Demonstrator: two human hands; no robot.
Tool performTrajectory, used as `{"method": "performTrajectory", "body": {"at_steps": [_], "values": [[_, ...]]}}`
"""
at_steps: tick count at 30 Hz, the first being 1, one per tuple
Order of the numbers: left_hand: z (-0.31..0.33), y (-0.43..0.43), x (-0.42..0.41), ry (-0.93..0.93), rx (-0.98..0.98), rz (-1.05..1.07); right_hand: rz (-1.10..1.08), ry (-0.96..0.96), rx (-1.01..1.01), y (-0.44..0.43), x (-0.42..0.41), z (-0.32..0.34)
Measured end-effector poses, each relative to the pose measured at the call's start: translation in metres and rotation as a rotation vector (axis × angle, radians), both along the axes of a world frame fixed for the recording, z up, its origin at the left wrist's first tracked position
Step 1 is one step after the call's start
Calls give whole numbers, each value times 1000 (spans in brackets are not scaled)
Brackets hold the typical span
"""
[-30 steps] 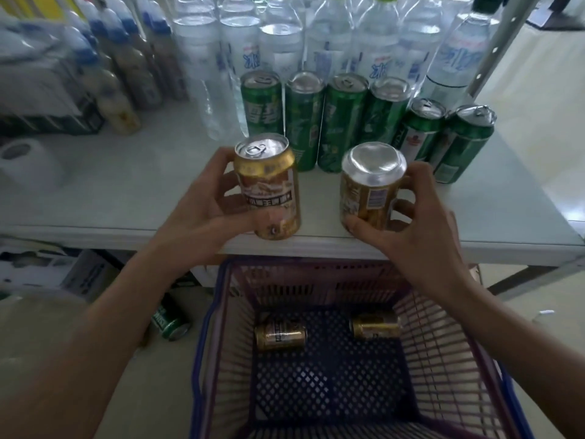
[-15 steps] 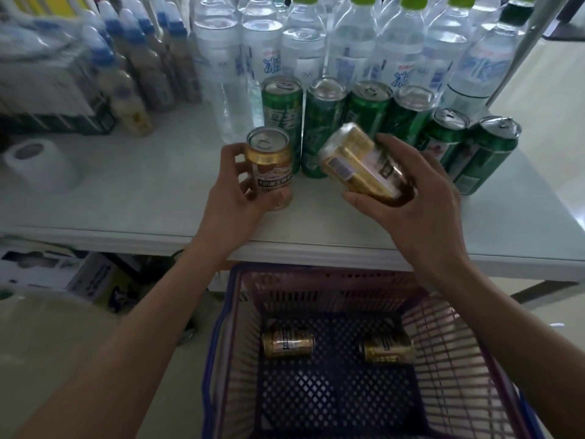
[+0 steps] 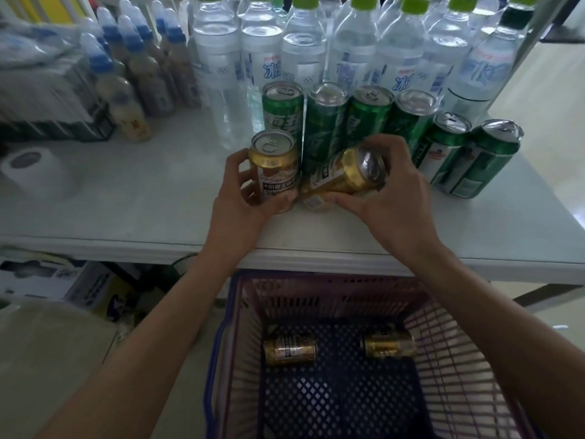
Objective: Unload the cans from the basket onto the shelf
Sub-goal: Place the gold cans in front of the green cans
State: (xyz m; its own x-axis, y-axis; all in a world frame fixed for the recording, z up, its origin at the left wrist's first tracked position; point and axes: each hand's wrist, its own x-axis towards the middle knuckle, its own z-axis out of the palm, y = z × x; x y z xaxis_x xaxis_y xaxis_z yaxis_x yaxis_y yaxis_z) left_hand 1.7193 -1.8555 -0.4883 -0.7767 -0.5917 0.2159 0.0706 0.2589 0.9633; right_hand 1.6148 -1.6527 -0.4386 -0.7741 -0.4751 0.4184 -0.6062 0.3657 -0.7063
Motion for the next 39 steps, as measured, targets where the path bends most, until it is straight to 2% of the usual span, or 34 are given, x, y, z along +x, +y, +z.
{"method": "performTrajectory", "body": {"at_steps": [5, 9, 13, 18, 28, 32, 34, 36, 37, 39], "values": [[1, 3, -1, -6, -9, 8, 10, 37, 27, -10, -3, 1], [2, 6, -1, -12, -11, 10, 29, -97, 9, -23, -4, -15], [4, 8, 1, -13, -16, 15, 16, -126, 20, -26, -3, -30], [7, 10, 0, -47, -48, 35, -46, 9, 87, -26, 1, -34], [11, 20, -5, -131, -138, 69, -69, -8, 183, -24, -7, -38], [19, 23, -2, -246, -193, 68, -46, -21, 241, -16, -5, -38], [23, 31, 7, -310, -214, 160, -70, -63, 252, -9, -3, -34], [29, 44, 22, -234, -276, 286, -89, -165, 242, 3, -1, -33], [32, 51, 28, -175, -321, 269, -85, -212, 219, 11, 0, -33], [32, 65, 37, -148, -352, 46, -71, -240, 177, 27, 7, -33]]}}
